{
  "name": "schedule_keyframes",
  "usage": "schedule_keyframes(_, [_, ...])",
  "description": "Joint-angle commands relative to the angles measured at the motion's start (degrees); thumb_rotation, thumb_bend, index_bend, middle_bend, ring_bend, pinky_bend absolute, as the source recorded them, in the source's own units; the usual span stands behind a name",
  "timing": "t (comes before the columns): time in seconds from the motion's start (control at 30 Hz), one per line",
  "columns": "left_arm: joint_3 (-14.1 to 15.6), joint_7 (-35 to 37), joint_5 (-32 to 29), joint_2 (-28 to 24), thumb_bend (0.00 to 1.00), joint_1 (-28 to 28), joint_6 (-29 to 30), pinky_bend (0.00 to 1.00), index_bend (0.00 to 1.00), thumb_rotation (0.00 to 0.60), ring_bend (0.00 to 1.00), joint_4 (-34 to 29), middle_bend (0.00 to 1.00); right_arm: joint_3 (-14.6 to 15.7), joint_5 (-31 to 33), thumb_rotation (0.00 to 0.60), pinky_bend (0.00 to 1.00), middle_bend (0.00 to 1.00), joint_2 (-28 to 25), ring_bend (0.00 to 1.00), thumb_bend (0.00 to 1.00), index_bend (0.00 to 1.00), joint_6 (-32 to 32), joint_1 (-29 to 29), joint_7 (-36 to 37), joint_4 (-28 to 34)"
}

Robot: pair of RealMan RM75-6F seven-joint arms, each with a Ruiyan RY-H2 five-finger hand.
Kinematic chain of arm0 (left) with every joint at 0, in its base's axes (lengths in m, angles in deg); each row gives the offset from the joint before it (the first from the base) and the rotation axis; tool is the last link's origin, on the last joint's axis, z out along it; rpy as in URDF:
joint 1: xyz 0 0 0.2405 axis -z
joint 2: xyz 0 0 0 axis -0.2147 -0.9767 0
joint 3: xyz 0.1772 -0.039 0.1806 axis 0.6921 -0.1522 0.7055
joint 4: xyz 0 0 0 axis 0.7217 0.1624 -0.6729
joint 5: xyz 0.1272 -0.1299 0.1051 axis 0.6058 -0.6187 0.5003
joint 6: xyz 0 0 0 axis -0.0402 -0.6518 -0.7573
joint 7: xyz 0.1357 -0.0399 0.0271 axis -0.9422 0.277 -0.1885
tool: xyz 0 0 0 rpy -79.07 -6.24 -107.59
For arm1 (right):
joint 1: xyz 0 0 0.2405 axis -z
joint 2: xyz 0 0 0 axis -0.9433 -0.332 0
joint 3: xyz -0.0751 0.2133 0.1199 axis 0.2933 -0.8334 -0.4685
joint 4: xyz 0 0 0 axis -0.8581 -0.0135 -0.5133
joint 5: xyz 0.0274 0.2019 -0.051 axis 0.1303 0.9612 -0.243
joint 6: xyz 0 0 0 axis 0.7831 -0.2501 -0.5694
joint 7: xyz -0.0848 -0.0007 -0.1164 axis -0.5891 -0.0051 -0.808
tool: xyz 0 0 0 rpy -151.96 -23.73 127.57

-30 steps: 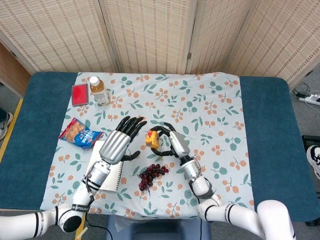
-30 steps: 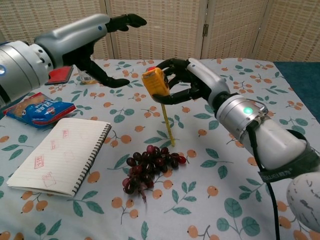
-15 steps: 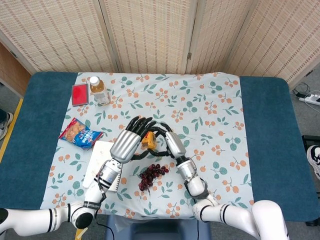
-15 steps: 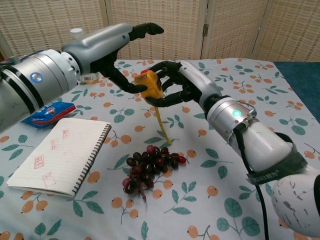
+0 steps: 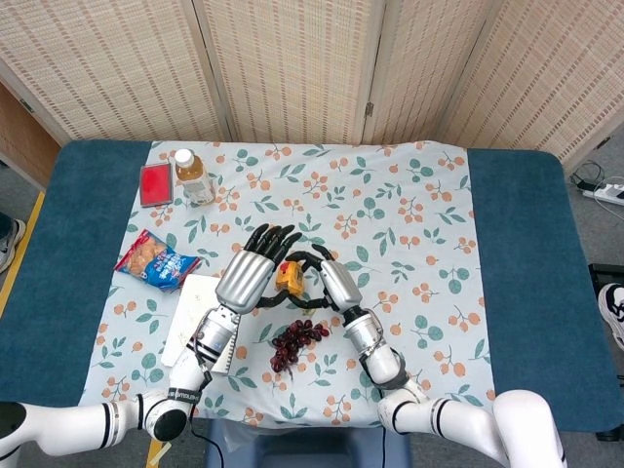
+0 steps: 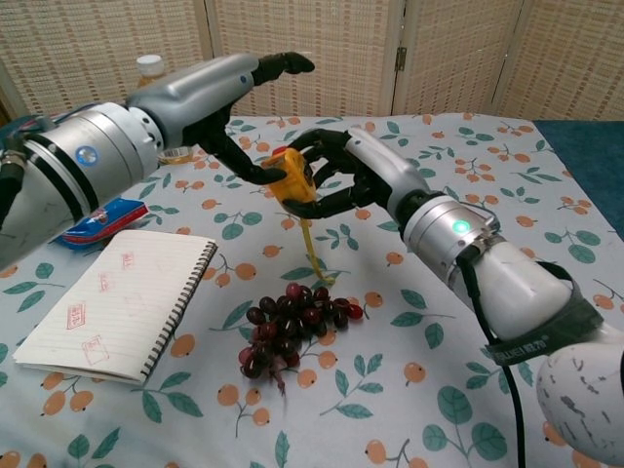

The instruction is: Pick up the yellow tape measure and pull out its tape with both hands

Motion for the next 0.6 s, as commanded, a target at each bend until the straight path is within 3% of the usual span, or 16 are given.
schedule_keyframes(0.03, [-0.01, 0.00, -0.20, 0.13, 0.29, 0.19, 0.18, 0.00, 0.04, 0.600, 0.08, 0.17, 0.07, 0.01, 0.12, 0.600, 0.07, 0.53, -0.03, 0.40, 0.44, 0.62, -0.28, -0.04, -0.11, 0.10])
schedule_keyframes(0.33, [0.39, 0.56, -0.50, 0.53, 0.34, 0.77, 0.14, 0.00, 0.08, 0.600, 0.10, 0.88, 0.07, 0.05, 0.45, 0.600, 0.07, 0.53, 0.04, 0.40, 0.44, 0.62, -1.22, -0.21, -0.55, 0.11])
schedule_keyframes(0.6, [0.73, 2.61, 0.24, 1.17, 0.60, 0.85, 0.80, 0.00, 0.15, 0.600, 0.12, 2.46, 0.09, -0.16, 0.78, 0.600, 0.07, 0.53, 0.15, 0.40, 0.44, 0.62, -1.81, -0.43, -0.95, -0.28])
